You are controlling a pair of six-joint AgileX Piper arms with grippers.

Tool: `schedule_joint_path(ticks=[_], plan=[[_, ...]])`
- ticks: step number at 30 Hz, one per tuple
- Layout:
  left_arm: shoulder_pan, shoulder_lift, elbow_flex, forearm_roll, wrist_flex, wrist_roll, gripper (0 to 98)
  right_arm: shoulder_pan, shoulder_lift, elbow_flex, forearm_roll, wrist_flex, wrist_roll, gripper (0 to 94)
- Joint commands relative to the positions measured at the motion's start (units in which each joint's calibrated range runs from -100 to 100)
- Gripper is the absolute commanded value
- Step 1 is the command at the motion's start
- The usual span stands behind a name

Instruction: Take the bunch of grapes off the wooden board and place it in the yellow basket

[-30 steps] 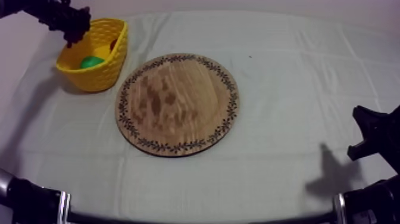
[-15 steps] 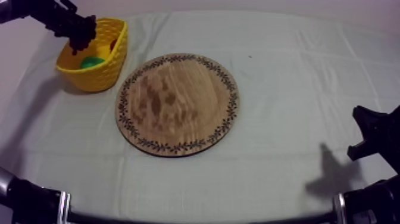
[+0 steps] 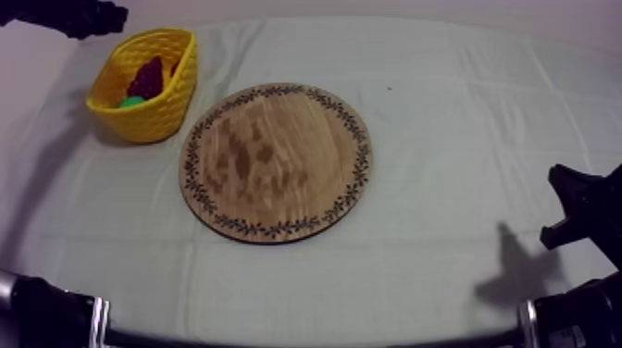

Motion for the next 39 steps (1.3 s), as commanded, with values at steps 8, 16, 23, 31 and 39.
schedule_joint_path(ticks=[8,16,23,31,39], plan=[[-1.19,-22.59,11.4,0.33,-2.04,-0.59,1.2,0.02,-0.01,-0.03,0.01,-0.03,-0.01,0.4],[-0.97,-44.62,36.91,0.11,-10.58,-1.46,0.1,0.02,-0.01,-0.03,0.01,-0.03,-0.01,0.4],[-0.64,-68.35,59.1,0.12,-11.5,-3.81,0.0,0.02,-0.01,-0.03,0.01,-0.03,-0.01,0.4],[-0.26,-88.71,74.99,-1.42,-11.21,-3.35,0.0,0.02,-0.01,-0.03,0.01,-0.03,-0.01,0.4],[0.22,-98.47,79.76,-5.41,-6.91,1.6,0.0,0.02,-0.01,-0.03,0.01,-0.03,-0.01,0.4]])
